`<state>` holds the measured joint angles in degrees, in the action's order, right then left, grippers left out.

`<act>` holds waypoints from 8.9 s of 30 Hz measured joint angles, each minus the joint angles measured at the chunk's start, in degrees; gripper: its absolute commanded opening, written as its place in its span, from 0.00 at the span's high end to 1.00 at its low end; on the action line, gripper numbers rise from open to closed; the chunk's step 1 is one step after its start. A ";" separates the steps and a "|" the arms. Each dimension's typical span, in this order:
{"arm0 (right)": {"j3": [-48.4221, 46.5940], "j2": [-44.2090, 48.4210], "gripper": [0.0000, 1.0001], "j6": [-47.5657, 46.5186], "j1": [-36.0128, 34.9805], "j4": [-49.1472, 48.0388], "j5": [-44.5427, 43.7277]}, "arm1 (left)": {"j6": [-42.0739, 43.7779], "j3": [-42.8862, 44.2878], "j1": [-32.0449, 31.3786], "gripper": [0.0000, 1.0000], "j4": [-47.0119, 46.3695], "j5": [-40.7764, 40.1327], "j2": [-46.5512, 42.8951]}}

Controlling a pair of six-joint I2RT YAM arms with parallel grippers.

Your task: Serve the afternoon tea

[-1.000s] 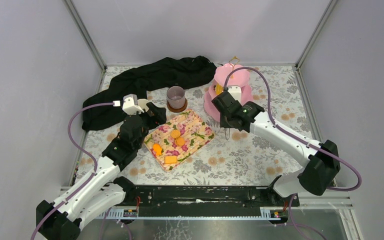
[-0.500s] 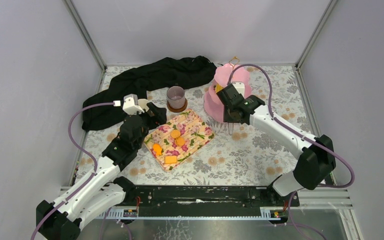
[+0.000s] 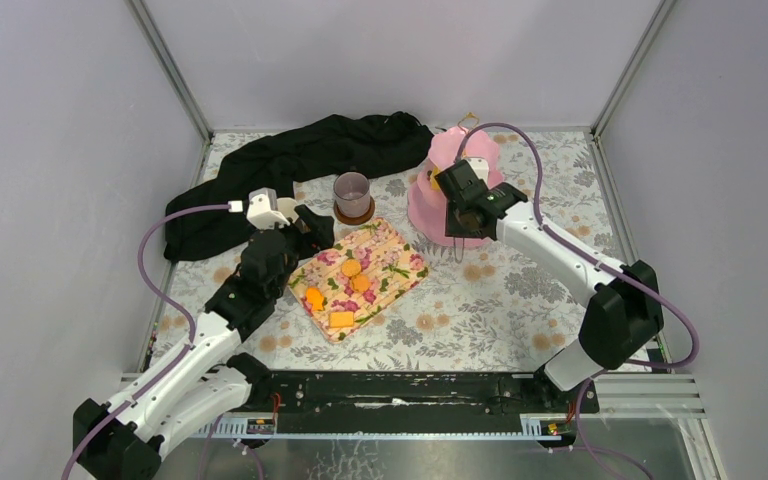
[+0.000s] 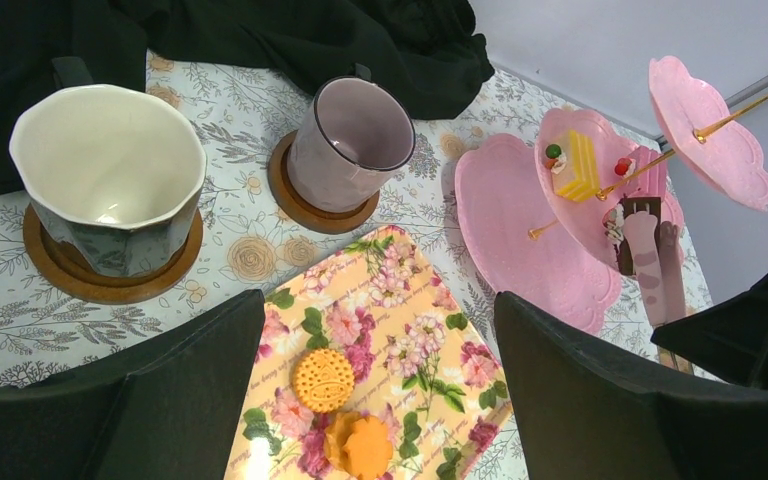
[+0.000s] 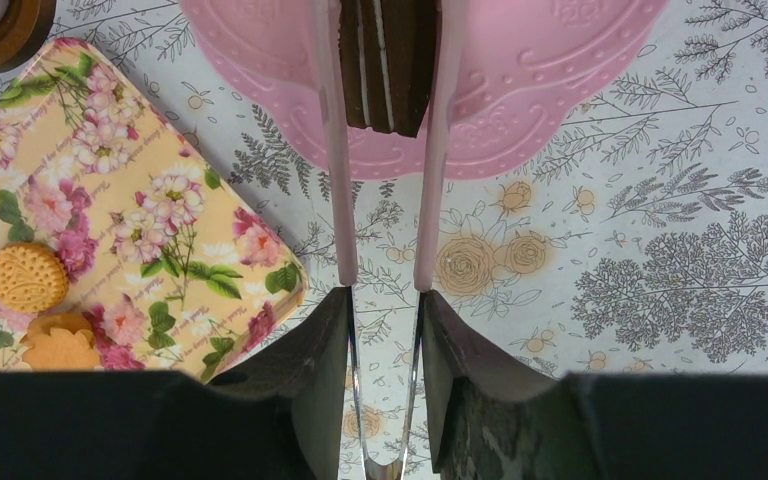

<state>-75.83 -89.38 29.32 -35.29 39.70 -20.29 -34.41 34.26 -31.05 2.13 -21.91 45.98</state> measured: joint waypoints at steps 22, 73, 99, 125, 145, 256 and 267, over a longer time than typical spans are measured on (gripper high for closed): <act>-0.17 -0.83 0.54 -0.59 1.97 -1.07 0.48 | 0.00 0.00 0.35 0.08 -0.04 0.33 0.42; 6.43 10.64 0.54 2.69 -9.60 0.04 -1.75 | -0.63 0.00 0.72 0.09 -0.11 0.52 0.74; 10.54 -1.27 0.54 7.21 -29.83 -8.85 3.74 | -0.59 0.00 0.94 0.08 -1.31 0.42 0.90; 8.70 -8.85 0.53 7.23 -33.22 -14.34 6.47 | -0.59 0.00 1.16 0.08 -1.31 0.09 1.01; 6.67 -11.74 0.53 7.21 -33.64 -13.42 5.20 | -0.59 0.00 1.22 0.08 -1.31 0.09 1.03; -38.80 -16.68 0.75 -2.91 -4.09 12.37 -8.96 | -1.07 0.00 2.29 0.07 -1.29 0.04 1.38; -37.46 -16.68 0.68 -2.32 -1.11 12.37 -7.39 | -1.07 0.00 2.32 0.07 -1.29 0.07 1.40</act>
<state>-113.30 -106.06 27.00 -36.40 52.07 -27.68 -35.48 34.26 -28.73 0.84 -21.85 47.37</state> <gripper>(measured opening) 0.393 0.925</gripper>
